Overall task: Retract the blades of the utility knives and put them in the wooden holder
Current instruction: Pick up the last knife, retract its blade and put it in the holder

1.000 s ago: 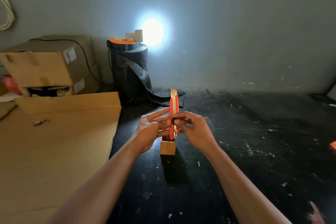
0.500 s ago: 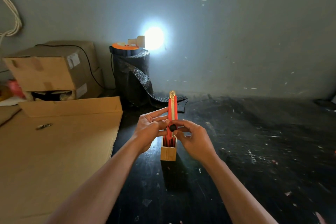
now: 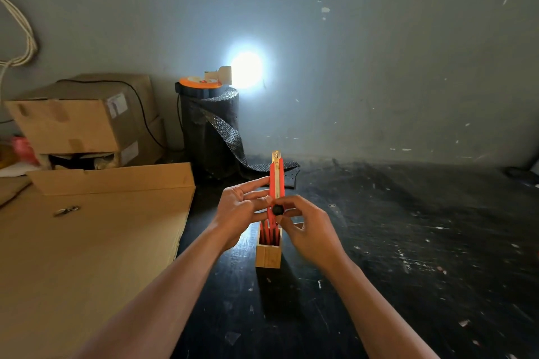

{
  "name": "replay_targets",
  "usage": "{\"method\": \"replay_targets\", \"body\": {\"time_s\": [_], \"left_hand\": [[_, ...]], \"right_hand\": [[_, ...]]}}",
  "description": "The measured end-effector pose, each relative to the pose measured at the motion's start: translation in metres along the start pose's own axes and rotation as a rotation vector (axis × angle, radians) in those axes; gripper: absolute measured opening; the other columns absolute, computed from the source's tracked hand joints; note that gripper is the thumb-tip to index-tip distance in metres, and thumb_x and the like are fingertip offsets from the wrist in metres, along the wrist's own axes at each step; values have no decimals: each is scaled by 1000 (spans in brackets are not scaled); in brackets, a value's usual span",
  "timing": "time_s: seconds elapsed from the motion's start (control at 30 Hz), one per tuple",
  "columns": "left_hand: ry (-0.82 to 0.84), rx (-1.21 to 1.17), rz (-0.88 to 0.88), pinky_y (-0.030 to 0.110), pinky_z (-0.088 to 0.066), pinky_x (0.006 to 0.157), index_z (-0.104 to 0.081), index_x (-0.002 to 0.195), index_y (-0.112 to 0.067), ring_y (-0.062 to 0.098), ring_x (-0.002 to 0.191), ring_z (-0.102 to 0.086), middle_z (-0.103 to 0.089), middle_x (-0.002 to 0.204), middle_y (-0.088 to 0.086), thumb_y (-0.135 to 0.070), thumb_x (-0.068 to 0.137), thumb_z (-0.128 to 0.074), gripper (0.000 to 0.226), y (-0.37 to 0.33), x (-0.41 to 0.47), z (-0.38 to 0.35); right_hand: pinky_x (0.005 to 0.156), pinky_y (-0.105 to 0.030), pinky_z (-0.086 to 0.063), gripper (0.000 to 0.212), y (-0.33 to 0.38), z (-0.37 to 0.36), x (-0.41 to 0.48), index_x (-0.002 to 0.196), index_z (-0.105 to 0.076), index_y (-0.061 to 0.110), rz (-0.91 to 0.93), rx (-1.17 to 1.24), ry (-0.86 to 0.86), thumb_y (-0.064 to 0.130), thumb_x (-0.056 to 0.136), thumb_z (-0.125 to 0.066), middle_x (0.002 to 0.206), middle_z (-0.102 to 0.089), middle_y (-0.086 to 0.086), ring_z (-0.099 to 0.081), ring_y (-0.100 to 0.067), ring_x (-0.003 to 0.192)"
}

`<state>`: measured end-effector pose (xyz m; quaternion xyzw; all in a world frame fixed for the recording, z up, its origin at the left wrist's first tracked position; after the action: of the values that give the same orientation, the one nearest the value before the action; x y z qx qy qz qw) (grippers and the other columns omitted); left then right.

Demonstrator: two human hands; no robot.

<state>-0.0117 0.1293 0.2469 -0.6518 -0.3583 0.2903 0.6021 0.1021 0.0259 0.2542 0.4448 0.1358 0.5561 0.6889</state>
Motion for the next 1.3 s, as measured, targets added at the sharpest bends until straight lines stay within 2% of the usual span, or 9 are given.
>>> {"method": "replay_targets", "body": {"time_s": [0.1, 0.17, 0.3, 0.47, 0.67, 0.8, 0.97, 1.1, 1.3], "left_hand": [[1, 24, -10, 24, -63, 65, -66, 135, -14, 12, 86, -81, -80, 104, -1, 4, 93, -68, 45, -2, 0, -3], [5, 29, -11, 23, -62, 64, -66, 135, -14, 12, 86, -81, -80, 102, -3, 3, 93, -69, 45, -3, 0, -5], [13, 8, -16, 26, -63, 67, -66, 134, -10, 20, 93, -81, -82, 104, 3, 7, 93, -67, 45, -4, 2, -2], [22, 24, -33, 21, -61, 62, -67, 131, -16, 11, 85, -81, -83, 92, -9, 6, 93, -67, 44, -8, 1, -6], [27, 7, -24, 23, -62, 66, -67, 131, -16, 16, 90, -81, -83, 97, -4, 9, 93, -65, 45, -10, 1, -4], [20, -3, -18, 25, -63, 67, -67, 133, -14, 19, 94, -80, -83, 103, 0, 7, 93, -66, 45, -7, 1, -4], [11, -38, -6, 26, -63, 67, -68, 132, -15, 19, 93, -80, -83, 101, 1, 6, 93, -66, 44, 2, 0, -6], [23, -44, 15, 25, -63, 68, -67, 133, -17, 15, 93, -80, -83, 97, -3, 7, 93, -66, 47, 11, 0, -8], [22, -57, 53, 27, -64, 69, -65, 135, -14, 17, 93, -80, -83, 100, 0, 8, 94, -64, 47, 27, 8, 4]], "right_hand": [[74, -10, -46, 23, -1, 2, 2, 105, -57, 31, -36, 42, -42, 29, 91, -74, 106, -66, 15, -63, -2, 94], [72, -9, -44, 23, 1, 3, 1, 109, -57, 31, -29, 57, -57, 31, 92, -73, 108, -68, 12, -65, -4, 96], [67, -3, -45, 32, 5, 2, 1, 117, -59, 42, 34, 21, -9, 18, 97, -68, 118, -65, 14, -61, 1, 99], [70, -9, -45, 21, 3, 6, 6, 104, -57, 35, -1, 18, -53, 27, 93, -73, 105, -67, 16, -63, 2, 91], [68, -3, -46, 34, 4, 4, 2, 114, -57, 45, 58, 9, -25, 18, 97, -68, 110, -61, 24, -59, 11, 96], [68, -4, -44, 31, 2, 3, 2, 107, -56, 45, 52, -15, -31, 18, 96, -69, 101, -57, 34, -58, 12, 92], [77, -15, -53, 22, -7, 0, 0, 97, -56, 34, 15, 43, -143, 28, 89, -76, 94, -65, 21, -65, 2, 90], [73, -14, -48, 25, -15, -4, -6, 89, -53, 35, -32, 33, -216, 31, 88, -77, 90, -67, 16, -65, 3, 86], [72, -13, -47, 25, -24, -9, 5, 97, -58, 30, -104, 85, -160, 45, 85, -74, 93, -67, 16, -65, 0, 87]]}}
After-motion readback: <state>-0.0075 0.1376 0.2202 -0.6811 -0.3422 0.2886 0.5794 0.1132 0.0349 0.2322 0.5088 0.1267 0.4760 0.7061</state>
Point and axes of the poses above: each hand's wrist, its own x-axis towards the middle knuckle, its own z-axis out of the back of the hand, y = z × x, the point moved 8 cm from there along x, towards the middle knuckle
